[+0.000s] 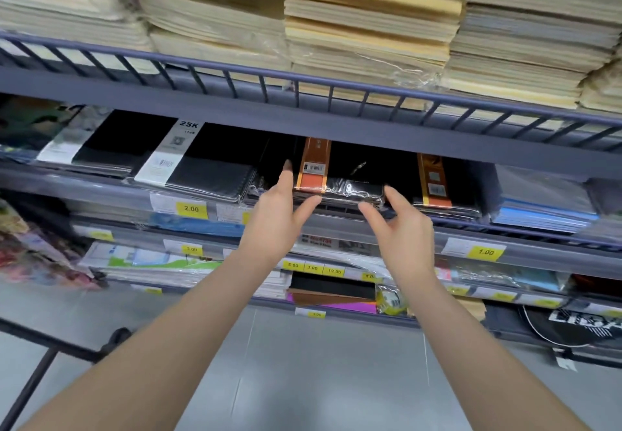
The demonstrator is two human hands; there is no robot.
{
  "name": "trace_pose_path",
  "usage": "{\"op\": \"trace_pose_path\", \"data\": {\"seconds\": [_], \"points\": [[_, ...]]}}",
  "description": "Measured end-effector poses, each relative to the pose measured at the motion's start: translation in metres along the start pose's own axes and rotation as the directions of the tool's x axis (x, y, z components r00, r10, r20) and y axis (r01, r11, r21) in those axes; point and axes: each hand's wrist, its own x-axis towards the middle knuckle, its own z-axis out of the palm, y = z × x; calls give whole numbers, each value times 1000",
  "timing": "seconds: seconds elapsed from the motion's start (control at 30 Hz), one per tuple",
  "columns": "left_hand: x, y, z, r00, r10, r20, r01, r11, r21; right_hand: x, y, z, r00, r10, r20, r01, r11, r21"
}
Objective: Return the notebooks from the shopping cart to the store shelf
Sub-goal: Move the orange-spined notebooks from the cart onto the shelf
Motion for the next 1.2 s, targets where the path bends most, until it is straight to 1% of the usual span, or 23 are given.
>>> {"op": "trace_pose_path", "data": {"seconds": [0.07, 0.1, 0.17, 0.27, 0.33, 0.4, 0.47, 0.53, 0.6, 0.7, 0.8, 0.87, 0.93, 1.0, 1.1, 1.2], "points": [[1, -3, -1, 999, -15, 43, 16, 1000, -15, -1, 4, 1, 999, -23, 24, 23, 1000, -16], [2, -5, -1, 999, -7, 36, 8, 1000, -9, 0, 5, 0, 1000, -20, 24, 21, 1000, -18], [7, -4, -1, 999, 16, -31, -15, 1000, 22, 4, 5, 2, 1000, -23, -9, 23, 1000, -17], [14, -1, 2, 991, 8, -135, 4, 996, 85, 12, 1, 6, 998, -16, -63, 15, 1000, -17], [17, -2, 4, 988, -6, -154, 20, 996, 88, 14, -1, 8, 997, -5, -78, 4, 1000, -20], [16, -4, 6, 994, -37, -103, 41, 998, 44, 13, 1, 9, 997, -6, -78, 3, 999, -32], [14, -4, 7, 996, -83, -14, 83, 996, 13, 10, 5, 10, 998, -13, -61, 8, 997, -76], [15, -5, 8, 995, -97, 17, 97, 995, 6, 8, 8, 12, 1000, -11, -25, 8, 993, -119], [17, -5, 9, 995, -98, -10, 98, 995, 7, 9, 10, 15, 1000, -2, -14, 0, 992, -126], [17, -5, 10, 996, -78, -51, 82, 994, 68, 10, 11, 16, 1000, 0, -28, -3, 993, -119], [16, -4, 8, 996, -69, -48, 74, 993, 95, 10, 11, 15, 1000, -1, -5, 1, 992, -126], [16, -4, 6, 997, -69, -42, 72, 995, 70, 9, 12, 16, 1000, 12, -6, -12, 996, -91], [16, -4, 5, 997, -64, -43, 65, 997, 42, 8, 12, 18, 999, 27, -17, -27, 999, -19], [16, -2, 2, 998, -52, -35, 54, 996, 72, 7, 12, 19, 999, 30, -14, -30, 999, 12], [17, 0, 1, 998, -50, -43, 55, 993, 108, 7, 10, 22, 999, 18, -44, -19, 999, -30], [17, -1, 3, 996, -58, -62, 64, 994, 94, 6, 10, 23, 996, -5, -86, 0, 998, -58]]}}
